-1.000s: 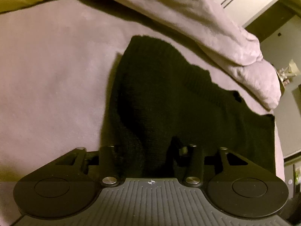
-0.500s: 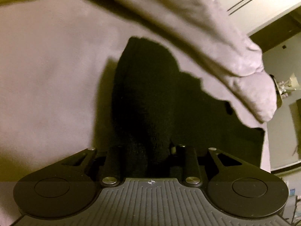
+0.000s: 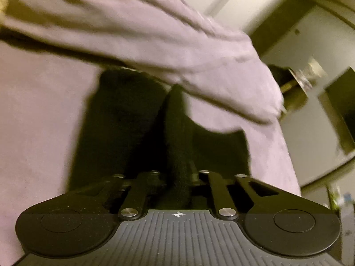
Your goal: Fold small clothes
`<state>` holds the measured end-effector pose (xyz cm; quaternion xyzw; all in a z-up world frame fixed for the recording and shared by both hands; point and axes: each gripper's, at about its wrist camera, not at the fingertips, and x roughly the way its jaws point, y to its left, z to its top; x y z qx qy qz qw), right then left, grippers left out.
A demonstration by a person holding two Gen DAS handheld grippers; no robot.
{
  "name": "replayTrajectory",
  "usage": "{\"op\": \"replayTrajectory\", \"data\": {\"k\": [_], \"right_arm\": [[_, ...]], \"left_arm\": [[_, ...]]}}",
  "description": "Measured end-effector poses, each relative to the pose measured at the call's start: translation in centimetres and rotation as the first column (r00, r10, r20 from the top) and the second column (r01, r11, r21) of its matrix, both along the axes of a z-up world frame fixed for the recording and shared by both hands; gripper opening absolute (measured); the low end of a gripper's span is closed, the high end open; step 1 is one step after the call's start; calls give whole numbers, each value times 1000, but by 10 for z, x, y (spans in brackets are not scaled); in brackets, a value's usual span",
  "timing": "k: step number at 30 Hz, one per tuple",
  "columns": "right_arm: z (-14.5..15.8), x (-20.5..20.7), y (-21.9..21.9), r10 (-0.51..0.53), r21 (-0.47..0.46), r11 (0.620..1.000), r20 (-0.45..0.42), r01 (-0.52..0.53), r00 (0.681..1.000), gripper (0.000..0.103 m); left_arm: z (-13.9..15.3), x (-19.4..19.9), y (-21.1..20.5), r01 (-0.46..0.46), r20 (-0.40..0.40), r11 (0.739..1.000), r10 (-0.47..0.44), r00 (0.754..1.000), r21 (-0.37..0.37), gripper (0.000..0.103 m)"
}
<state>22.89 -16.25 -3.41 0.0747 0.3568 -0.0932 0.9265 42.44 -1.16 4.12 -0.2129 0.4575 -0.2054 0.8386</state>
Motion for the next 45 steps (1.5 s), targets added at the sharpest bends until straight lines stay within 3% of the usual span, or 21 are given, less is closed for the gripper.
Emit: {"op": "replayTrajectory", "data": {"k": [4, 5, 9, 12, 13, 16, 19, 21, 22, 23, 27, 32, 33, 34, 35, 36, 37, 39, 42, 43, 45], "right_arm": [[3, -13, -29, -39, 4, 999, -10, 39, 999, 25], [4, -17, -34, -45, 8, 999, -10, 45, 999, 25], [6, -24, -52, -62, 48, 997, -21, 63, 998, 25], [13, -19, -55, -78, 72, 994, -7, 79, 997, 25], [17, -19, -53, -80, 82, 993, 4, 80, 997, 25], [28, -2, -44, -65, 161, 985, 45, 56, 997, 27], [33, 24, -26, 3, 248, 969, 72, -20, 997, 34], [32, 44, -14, 53, 317, 946, 66, -72, 996, 44], [26, 56, -10, 77, 379, 921, 47, -89, 996, 55], [20, 68, -7, 87, 430, 899, 19, -87, 996, 58], [-8, 104, -9, 52, 517, 856, -106, 11, 993, 64], [-43, 132, -20, 33, 666, 738, -194, 107, 980, 67], [-50, 134, -18, 47, 688, 717, -210, 113, 977, 66], [-60, 138, -18, 58, 713, 690, -232, 129, 971, 55], [-66, 139, -18, 54, 725, 675, -237, 140, 970, 43], [-67, 137, -18, 51, 725, 674, -241, 144, 969, 21], [-63, 135, -17, 49, 699, 704, -229, 129, 972, 19], [-36, 129, -9, 82, 585, 811, -148, 21, 986, 17], [-1, 114, -10, 97, 433, 899, -64, -60, 993, 17], [10, 104, -11, 102, 344, 936, -48, -80, 994, 16], [18, 92, -18, 96, 209, 974, -51, -83, 994, 17]], "left_arm": [[-40, -11, -49, 93, -76, 994, -88, 993, 66, 14], [-42, -17, -53, 111, -81, 992, -105, 991, 67, 20], [-16, -51, -31, 148, -22, 989, -149, 989, -18, 43], [5, -73, 9, 72, 32, 997, -72, 997, -20, 59], [8, -79, 24, 29, 46, 1000, -28, 999, -4, 60], [3, -88, 64, -95, 65, 990, 88, 994, 106, 65], [-17, -91, 92, -162, 9, 963, 164, 986, 214, 65], [-30, -90, 106, -174, -23, 960, 184, 983, 219, 66], [-37, -92, 112, -176, -39, 957, 189, 981, 230, 66], [-42, -93, 116, -175, -45, 954, 191, 980, 244, 66], [-63, -103, 132, -143, -80, 940, 176, 981, 311, 67], [-78, -119, 145, -112, -114, 946, 152, 982, 303, 71], [-78, -122, 144, -105, -119, 947, 147, 982, 305, 71], [-79, -123, 144, -99, -125, 947, 143, 982, 304, 71], [-79, -125, 145, -95, -129, 948, 140, 982, 305, 72], [-77, -126, 142, -93, -133, 948, 140, 981, 305, 72], [-77, -126, 140, -92, -133, 948, 138, 981, 304, 72], [-75, -125, 136, -87, -124, 949, 129, 984, 302, 72], [-69, -118, 126, -75, -85, 952, 105, 991, 298, 74], [-67, -115, 120, -72, -71, 952, 98, 993, 296, 74], [-65, -108, 110, -64, -51, 955, 82, 995, 291, 75]]}}
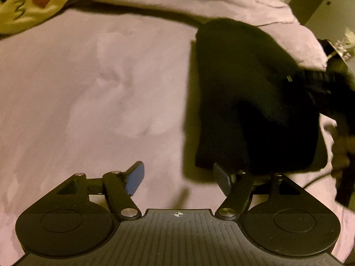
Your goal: Fold small clothes
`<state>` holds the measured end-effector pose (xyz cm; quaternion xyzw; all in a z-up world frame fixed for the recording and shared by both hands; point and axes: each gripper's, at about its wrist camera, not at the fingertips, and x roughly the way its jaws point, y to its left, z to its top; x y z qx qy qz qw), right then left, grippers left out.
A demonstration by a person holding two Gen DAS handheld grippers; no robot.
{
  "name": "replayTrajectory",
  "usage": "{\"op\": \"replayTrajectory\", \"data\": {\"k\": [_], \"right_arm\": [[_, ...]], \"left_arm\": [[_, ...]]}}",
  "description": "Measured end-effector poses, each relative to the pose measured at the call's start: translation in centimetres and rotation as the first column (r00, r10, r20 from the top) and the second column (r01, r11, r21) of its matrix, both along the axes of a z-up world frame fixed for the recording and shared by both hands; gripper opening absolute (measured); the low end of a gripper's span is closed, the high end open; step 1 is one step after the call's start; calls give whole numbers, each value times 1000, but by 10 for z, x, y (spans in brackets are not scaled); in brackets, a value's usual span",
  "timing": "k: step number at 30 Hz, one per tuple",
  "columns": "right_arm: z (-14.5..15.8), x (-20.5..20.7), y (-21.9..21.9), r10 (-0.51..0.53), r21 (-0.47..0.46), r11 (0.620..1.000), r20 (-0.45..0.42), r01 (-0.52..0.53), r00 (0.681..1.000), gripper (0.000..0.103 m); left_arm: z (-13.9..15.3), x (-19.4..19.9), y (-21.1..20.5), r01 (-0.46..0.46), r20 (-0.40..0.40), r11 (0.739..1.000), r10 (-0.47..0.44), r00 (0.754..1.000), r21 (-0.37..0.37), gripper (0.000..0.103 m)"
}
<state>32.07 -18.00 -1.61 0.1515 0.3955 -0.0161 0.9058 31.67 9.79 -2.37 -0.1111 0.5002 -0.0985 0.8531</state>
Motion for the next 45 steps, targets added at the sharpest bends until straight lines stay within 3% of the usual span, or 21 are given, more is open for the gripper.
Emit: {"op": "replayTrajectory", "data": {"k": [2, 5, 6, 8, 10, 12, 14, 16, 18, 21, 24, 27, 29, 30, 31, 32, 34, 37, 41, 43, 45], "right_arm": [[-5, -6, -12, -6, -60, 998, -40, 4, 999, 17], [-35, 2, -32, -12, -72, 997, -173, 0, 985, 26], [-37, 2, -36, -10, -52, 999, -176, 1, 984, 27], [-29, -9, -52, -40, 34, 998, -134, 44, 990, 40], [-22, -23, -64, -103, 23, 994, -113, 107, 988, 72], [-25, -35, -74, -109, 64, 991, -116, 117, 987, 73], [-40, -46, -90, -114, 236, 960, -162, 151, 980, 73], [-51, -54, -99, -117, 347, 923, -161, 167, 980, 73], [-56, -52, -101, -122, 378, 910, -152, 172, 981, 73], [-65, -44, -100, -97, 484, 860, -159, 163, 983, 73], [-72, -37, -92, -55, 506, 853, -149, 125, 987, 73], [-82, -29, -89, -44, 571, 812, -144, 119, 989, 72], [-86, -24, -85, -46, 598, 791, -154, 130, 987, 54], [-86, -20, -80, -50, 594, 793, -159, 136, 986, 32], [-81, -17, -76, -45, 561, 818, -156, 126, 987, 27], [-69, -13, -68, -32, 474, 875, -143, 97, 989, 26], [-36, -5, -53, 9, 305, 952, -77, 15, 997, 23], [15, -5, -45, 44, 109, 993, 40, -48, 998, 23], [55, -4, -49, 50, -151, 988, 92, -36, 994, 22], [57, -9, -57, 37, -308, 951, 89, -8, 995, 23], [48, -9, -72, -24, -325, 944, 86, 51, 996, 24]], "left_arm": [[-2, 8, -15, 20, 20, 1000, -20, 1000, -10, 79], [-15, 18, -39, 66, 14, 998, -66, 998, 7, 79], [-21, 21, -47, 86, 4, 996, -86, 996, 21, 79], [-28, 23, -59, 103, -17, 993, -102, 995, 49, 79], [-32, 23, -59, 94, -25, 994, -93, 995, 59, 79], [-36, 21, -53, 72, -52, 997, -70, 996, 40, 79], [-39, 20, -46, 49, -78, 999, -48, 996, 8, 79], [-41, 17, -43, 35, -87, 999, -35, 996, -11, 79], [-41, 13, -43, 32, -91, 999, -33, 995, -12, 79], [-38, 12, -47, 40, -97, 999, -41, 994, -13, 79], [-38, 12, -46, 47, -101, 999, -48, 994, -15, 79], [-37, 9, -42, 40, -101, 999, -43, 994, -31, 79], [-37, 7, -41, 39, -100, 998, -43, 994, -38, 79], [-38, 7, -39, 39, -101, 998, -43, 994, -40, 79], [-37, 7, -37, 41, -102, 998, -45, 994, -40, 79], [-36, 7, -37, 45, -102, 998, -49, 994, -40, 79], [-34, 6, -39, 55, -98, 998, -58, 994, -33, 80], [-33, 8, -44, 69, -89, 998, -70, 994, -13, 80], [-29, 13, -53, 86, -76, 996, -88, 993, -28, 81], [-27, 14, -59, 97, -69, 994, -100, 993, -39, 81], [-27, 15, -63, 108, -63, 993, -110, 992, -42, 83]]}}
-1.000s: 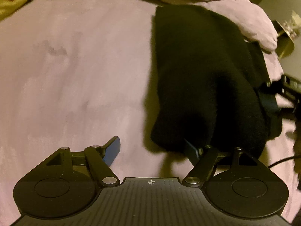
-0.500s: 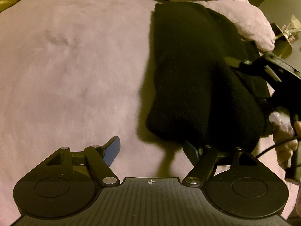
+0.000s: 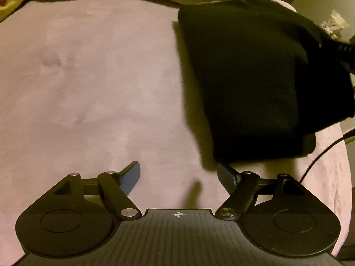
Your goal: Fold small clothes
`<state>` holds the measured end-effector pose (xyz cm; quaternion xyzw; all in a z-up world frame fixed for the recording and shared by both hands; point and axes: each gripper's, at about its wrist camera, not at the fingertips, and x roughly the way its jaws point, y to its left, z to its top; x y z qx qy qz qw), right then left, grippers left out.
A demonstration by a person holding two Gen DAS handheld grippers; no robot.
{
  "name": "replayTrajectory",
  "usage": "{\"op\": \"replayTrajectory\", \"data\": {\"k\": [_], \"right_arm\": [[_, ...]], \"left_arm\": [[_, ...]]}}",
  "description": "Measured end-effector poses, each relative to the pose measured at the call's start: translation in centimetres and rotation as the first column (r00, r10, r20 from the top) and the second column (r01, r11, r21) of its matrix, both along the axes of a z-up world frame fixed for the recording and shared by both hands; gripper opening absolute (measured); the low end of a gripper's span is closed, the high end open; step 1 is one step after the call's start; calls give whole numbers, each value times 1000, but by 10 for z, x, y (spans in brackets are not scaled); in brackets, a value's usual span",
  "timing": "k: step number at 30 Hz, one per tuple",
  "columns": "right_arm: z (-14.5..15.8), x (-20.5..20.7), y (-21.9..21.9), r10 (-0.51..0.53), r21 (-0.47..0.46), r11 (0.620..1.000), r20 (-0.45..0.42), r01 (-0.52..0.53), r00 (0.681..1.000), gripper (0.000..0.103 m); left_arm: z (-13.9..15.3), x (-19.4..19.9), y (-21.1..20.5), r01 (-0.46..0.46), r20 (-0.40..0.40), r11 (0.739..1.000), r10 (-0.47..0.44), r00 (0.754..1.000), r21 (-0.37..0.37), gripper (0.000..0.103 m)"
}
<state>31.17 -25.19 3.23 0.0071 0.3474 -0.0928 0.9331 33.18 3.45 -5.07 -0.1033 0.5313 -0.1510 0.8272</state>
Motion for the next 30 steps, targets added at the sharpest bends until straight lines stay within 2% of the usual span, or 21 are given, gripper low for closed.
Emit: {"op": "replayTrajectory", "data": {"k": [1, 2, 3, 4, 5, 7, 12, 13, 15, 16, 18, 21, 24, 25, 28, 30], "right_arm": [[-12, 0, -13, -35, 18, 999, -25, 36, 999, 27], [-26, 2, -22, -57, -11, 998, -75, 56, 996, 29], [-39, 3, -26, -106, -60, 993, -129, 99, 986, 38], [-46, 3, -28, -151, -79, 987, -151, 141, 977, 40], [-48, -1, -30, -177, -66, 983, -144, 169, 974, 40], [-40, -21, -37, -202, 17, 979, -93, 204, 975, 40], [-23, -66, -38, -226, 159, 961, -25, 227, 974, 41], [-21, -76, -36, -204, 181, 962, -10, 202, 979, 39], [-18, -90, -28, -169, 165, 973, 30, 162, 985, 39], [-21, -94, -24, -132, 165, 978, 41, 124, 990, 34], [-32, -94, -23, -96, 173, 981, 10, 93, 995, 26], [-46, -88, -23, -70, 155, 985, -25, 73, 997, 25], [-63, -78, -30, -91, 84, 991, -102, 100, 991, 12], [-70, -76, -38, -119, 82, 988, -127, 130, 985, 11], [-80, -75, -64, -177, 179, 962, -158, 205, 971, 10], [-73, -73, -66, -167, 183, 963, -167, 197, 972, 10]], "left_arm": [[-1, 1, -3, 7, -1, 1000, -7, 1000, 1, 83], [-3, 2, -5, 12, -3, 1000, -12, 1000, 3, 83], [-4, 4, -7, 18, -7, 1000, -18, 1000, 8, 83], [-5, 5, -9, 23, -10, 1000, -23, 1000, 12, 83], [-4, 6, -12, 27, -7, 1000, -27, 1000, 13, 83], [-2, 9, -12, 33, 11, 999, -33, 999, 10, 83], [-1, 25, -16, 4, 16, 1000, -3, 1000, -17, 83], [0, 29, -16, -5, 19, 1000, 5, 1000, -29, 83], [4, 31, -25, -17, 35, 998, 19, 999, -54, 83], [5, 34, -28, -21, 40, 998, 24, 999, -63, 83], [9, 42, -38, -22, 46, 997, 26, 999, -78, 84], [10, 49, -49, -19, 69, 996, 25, 997, -82, 86], [8, 56, -61, -7, 87, 997, 13, 996, -73, 86], [7, 57, -64, -2, 88, 998, 8, 996, -70, 87], [2, 61, -71, 19, 87, 998, -13, 996, -66, 88], [1, 64, -74, 27, 87, 998, -22, 996, -58, 88]]}}
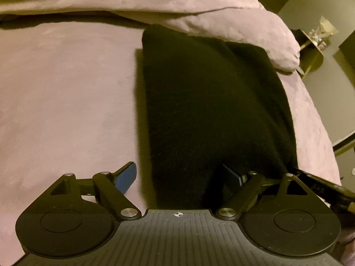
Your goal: Fold small clothes
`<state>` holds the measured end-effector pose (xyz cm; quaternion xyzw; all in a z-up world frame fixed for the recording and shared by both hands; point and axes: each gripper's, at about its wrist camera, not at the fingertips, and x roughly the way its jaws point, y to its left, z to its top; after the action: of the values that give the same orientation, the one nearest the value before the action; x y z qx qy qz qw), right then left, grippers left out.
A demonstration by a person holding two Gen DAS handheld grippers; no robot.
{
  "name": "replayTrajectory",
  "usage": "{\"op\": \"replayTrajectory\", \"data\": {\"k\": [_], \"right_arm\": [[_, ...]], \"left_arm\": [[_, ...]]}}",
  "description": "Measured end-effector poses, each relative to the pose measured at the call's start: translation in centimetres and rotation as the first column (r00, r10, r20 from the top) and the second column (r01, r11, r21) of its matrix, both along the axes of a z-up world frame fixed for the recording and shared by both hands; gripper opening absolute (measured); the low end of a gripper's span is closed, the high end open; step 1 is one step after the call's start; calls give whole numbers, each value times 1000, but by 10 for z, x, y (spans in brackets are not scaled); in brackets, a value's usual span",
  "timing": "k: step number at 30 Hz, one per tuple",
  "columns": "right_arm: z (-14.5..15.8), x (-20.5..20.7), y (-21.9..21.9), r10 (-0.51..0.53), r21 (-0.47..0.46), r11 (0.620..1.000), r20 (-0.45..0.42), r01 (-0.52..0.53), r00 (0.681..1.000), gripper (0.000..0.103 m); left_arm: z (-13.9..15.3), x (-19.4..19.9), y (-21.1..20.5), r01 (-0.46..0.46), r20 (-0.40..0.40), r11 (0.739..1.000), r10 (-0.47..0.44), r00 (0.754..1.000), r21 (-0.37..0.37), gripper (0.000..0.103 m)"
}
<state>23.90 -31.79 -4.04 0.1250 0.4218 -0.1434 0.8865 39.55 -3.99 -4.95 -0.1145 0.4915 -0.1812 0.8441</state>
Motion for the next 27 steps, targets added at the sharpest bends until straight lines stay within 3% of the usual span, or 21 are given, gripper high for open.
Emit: {"op": "replayTrajectory", "data": {"k": [7, 11, 14, 17, 19, 20, 21, 24, 25, 27], "right_arm": [[43, 1, 12, 64, -7, 998, 164, -64, 984, 14], [33, 30, 20, 136, -9, 991, 148, -136, 980, 14], [16, 42, 27, 169, -26, 986, 93, -167, 981, 13], [10, 41, 25, 176, -70, 983, 58, -172, 983, 2], [19, 35, 19, 165, -66, 985, 81, -160, 983, 2], [25, 32, 15, 135, -92, 988, 86, -127, 987, 7], [29, 35, 10, 114, -105, 989, 91, -104, 989, 19], [33, 32, -15, 71, -45, 997, 106, -66, 992, 53], [29, 38, -25, 66, -12, 998, 79, -65, 995, 61], [18, 47, -41, 79, 74, 994, 48, -82, 996, 67]], "left_arm": [[15, 11, 9, -27, 51, 999, 28, 998, -26, 90], [18, 27, 8, -57, 52, 996, 61, 997, -62, 90], [9, 40, 5, -66, 4, 994, 67, 998, -85, 90], [-1, 46, 5, -60, -41, 993, 56, 998, -99, 91], [-4, 47, 8, -57, -50, 992, 51, 997, -116, 93], [-5, 48, 9, -54, -53, 991, 48, 997, -121, 95], [-7, 50, 11, -56, -62, 990, 48, 997, -132, 95], [-17, 62, 16, -71, -121, 977, 47, 992, -203, 95], [-21, 66, 17, -80, -146, 969, 47, 988, -234, 96], [-29, 73, 16, -91, -175, 962, 47, 984, -256, 97]]}}
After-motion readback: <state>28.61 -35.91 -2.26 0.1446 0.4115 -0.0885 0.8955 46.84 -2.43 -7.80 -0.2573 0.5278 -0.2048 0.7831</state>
